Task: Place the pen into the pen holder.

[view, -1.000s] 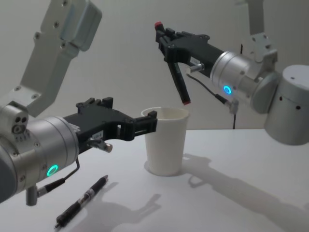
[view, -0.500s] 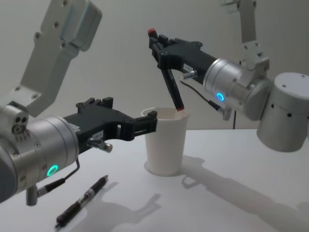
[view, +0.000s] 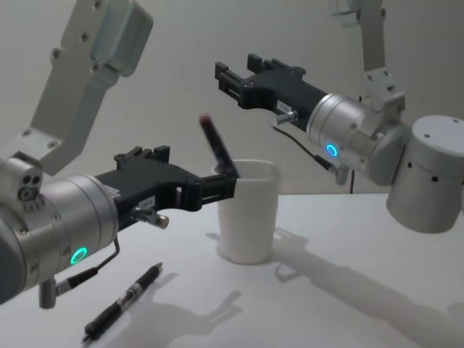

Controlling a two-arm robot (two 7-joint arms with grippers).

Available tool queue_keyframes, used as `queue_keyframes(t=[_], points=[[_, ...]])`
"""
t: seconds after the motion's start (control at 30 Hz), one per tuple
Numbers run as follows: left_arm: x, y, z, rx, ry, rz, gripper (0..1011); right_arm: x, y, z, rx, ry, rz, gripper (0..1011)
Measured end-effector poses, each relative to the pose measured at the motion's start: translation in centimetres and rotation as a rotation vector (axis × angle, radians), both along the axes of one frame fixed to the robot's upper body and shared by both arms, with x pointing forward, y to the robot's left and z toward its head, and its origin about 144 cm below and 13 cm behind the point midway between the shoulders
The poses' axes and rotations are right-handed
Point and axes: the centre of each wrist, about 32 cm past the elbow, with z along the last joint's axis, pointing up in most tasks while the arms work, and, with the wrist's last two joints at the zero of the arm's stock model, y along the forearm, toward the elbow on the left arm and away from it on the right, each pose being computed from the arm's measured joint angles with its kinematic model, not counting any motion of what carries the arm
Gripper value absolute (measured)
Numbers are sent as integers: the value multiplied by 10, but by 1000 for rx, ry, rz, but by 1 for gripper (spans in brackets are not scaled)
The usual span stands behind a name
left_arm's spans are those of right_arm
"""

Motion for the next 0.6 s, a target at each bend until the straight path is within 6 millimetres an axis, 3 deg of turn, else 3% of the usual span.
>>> queue_keyframes(t=[0.37,0.5,0.6], points=[[0,0,0,0,0,0,1000,-2,-4,0,-1,-7,-8,909],[0,0,0,0,0,0,1000,-4,-7,2,-3,-9,-14,1000],[0,0,0,0,0,0,1000,-6,-9,3,-6,-9,-20,1001]])
